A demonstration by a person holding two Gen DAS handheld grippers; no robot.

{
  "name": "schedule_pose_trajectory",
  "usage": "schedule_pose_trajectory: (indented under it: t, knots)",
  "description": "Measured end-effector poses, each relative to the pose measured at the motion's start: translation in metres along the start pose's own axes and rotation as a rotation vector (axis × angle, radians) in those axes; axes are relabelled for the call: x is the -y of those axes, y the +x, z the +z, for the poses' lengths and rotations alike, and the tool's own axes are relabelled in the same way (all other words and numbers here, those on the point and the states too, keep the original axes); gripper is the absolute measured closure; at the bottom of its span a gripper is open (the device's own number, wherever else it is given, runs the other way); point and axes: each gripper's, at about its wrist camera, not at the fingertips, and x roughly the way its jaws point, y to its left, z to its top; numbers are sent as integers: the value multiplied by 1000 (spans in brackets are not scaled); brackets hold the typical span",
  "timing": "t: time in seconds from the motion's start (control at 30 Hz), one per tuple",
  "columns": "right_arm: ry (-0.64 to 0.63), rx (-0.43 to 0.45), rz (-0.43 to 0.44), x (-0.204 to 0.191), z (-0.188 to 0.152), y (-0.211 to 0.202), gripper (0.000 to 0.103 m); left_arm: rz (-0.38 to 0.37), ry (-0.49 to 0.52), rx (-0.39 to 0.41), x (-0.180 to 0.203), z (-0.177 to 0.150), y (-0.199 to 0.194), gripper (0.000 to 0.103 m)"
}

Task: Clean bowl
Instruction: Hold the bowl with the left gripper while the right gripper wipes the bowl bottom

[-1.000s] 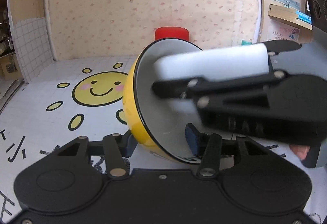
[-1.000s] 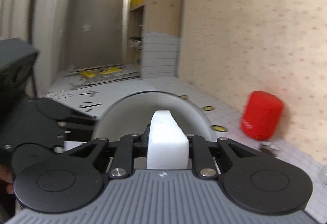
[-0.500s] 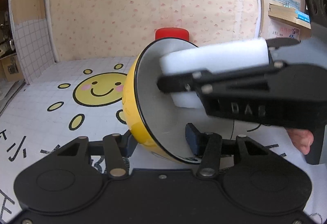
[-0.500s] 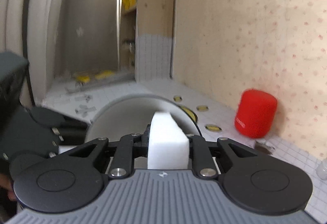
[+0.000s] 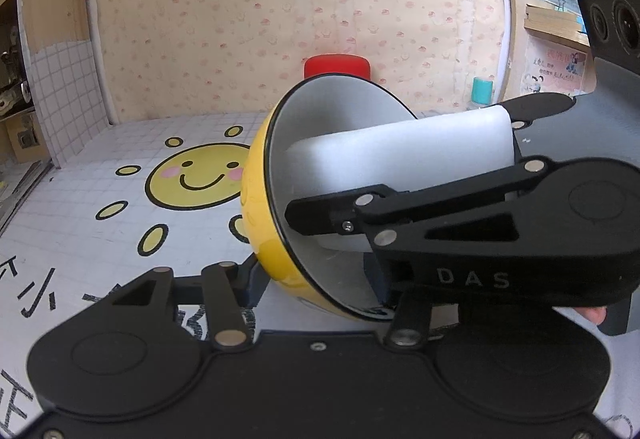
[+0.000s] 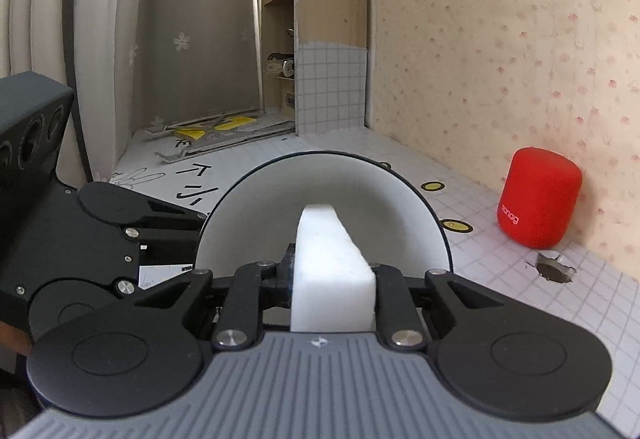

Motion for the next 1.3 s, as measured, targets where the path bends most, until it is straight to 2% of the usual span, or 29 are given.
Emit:
schedule_pose_trajectory:
  t: [0.13,0.23,0.3,0.33,0.43,0.57,0.7,0.87,0.97,1.1,1.2,1.3]
  knots:
    - [-3,-1,1,-1,-3,-1,82,22,12,-4,-1,1,-1,34]
    - [-37,-14,-55,-2,-4,-2,82,43,23,11,-3,1,-4,32]
    - [-77,-21,-102,-4,-4,0,82,28,9,5,-6,1,-3,36]
    - [-84,-10,-105,-5,-4,-1,82,10,-8,-5,-8,1,-2,44]
    - [-99,21,-121,-8,-3,-2,82,-2,-13,-14,-6,0,-2,50]
    - [-77,79,-112,-8,0,-6,82,3,-22,-14,-4,0,-2,50]
    - [-59,119,-29,-12,1,-9,82,3,-36,-17,-3,0,-1,50]
    - [-68,58,31,-14,0,-6,82,-7,-32,-17,-1,-1,-2,50]
    - [-71,29,18,-10,0,-7,82,-15,-38,-20,-2,-1,-2,50]
    - [-68,-2,-56,-4,-2,-5,82,-19,-44,-20,-2,0,-2,50]
    - [-33,48,-82,0,0,-8,82,-22,-49,-21,-3,0,-1,50]
    - [-13,114,-37,-3,0,-11,82,-24,-52,-21,-2,0,-1,50]
